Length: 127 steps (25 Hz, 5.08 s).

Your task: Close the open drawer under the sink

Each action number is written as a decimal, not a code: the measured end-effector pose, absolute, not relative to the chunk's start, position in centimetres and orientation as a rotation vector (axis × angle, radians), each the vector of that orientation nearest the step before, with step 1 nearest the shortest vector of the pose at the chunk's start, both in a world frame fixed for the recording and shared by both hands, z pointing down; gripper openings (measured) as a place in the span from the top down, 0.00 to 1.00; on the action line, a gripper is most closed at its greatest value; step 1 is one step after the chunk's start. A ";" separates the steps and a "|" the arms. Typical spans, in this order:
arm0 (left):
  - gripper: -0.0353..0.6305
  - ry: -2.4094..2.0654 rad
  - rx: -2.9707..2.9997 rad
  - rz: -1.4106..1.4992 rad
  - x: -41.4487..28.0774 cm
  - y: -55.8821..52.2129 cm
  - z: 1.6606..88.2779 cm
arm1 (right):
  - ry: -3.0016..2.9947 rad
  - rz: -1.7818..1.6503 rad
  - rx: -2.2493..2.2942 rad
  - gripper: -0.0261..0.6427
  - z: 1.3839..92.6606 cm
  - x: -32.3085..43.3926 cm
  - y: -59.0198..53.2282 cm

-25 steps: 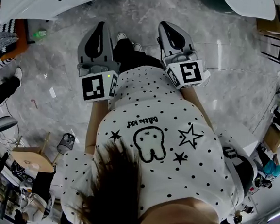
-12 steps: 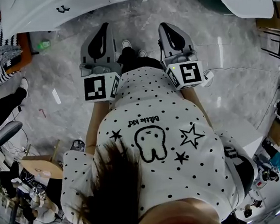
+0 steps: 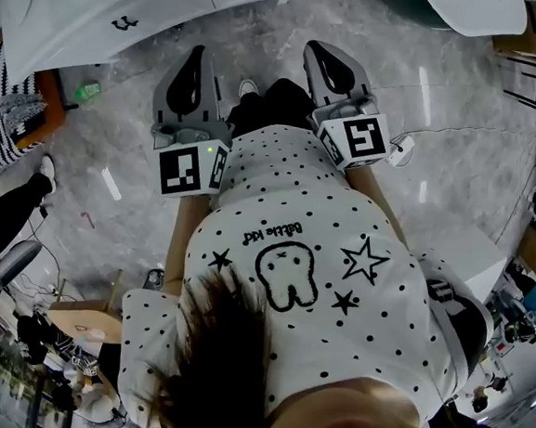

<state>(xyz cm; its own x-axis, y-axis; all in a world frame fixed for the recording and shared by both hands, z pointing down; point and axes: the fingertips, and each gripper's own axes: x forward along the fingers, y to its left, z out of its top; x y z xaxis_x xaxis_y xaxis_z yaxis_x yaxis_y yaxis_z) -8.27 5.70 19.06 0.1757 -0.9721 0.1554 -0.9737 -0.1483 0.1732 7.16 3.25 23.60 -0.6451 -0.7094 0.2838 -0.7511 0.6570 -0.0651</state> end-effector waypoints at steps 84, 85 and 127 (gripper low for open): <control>0.94 -1.968 2.166 -0.077 -10.9 5.5 17.7 | -2.651 0.205 1.194 0.94 22.6 6.7 2.3; 0.94 -1.970 2.165 -0.080 -10.9 5.5 17.7 | -2.652 0.203 1.191 0.94 22.6 6.6 2.3; 0.94 -1.911 2.095 0.075 -9.2 0.0 22.5 | -2.624 0.270 1.165 0.94 24.2 7.9 -3.7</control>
<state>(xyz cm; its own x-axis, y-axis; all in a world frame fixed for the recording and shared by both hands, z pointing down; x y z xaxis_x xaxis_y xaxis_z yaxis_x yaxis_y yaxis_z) -9.23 -0.01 22.54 0.1116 -0.9642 0.2405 -0.9801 -0.0669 0.1870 7.86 -3.67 24.24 -0.6459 -0.6994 0.3060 -0.7470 0.6617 -0.0645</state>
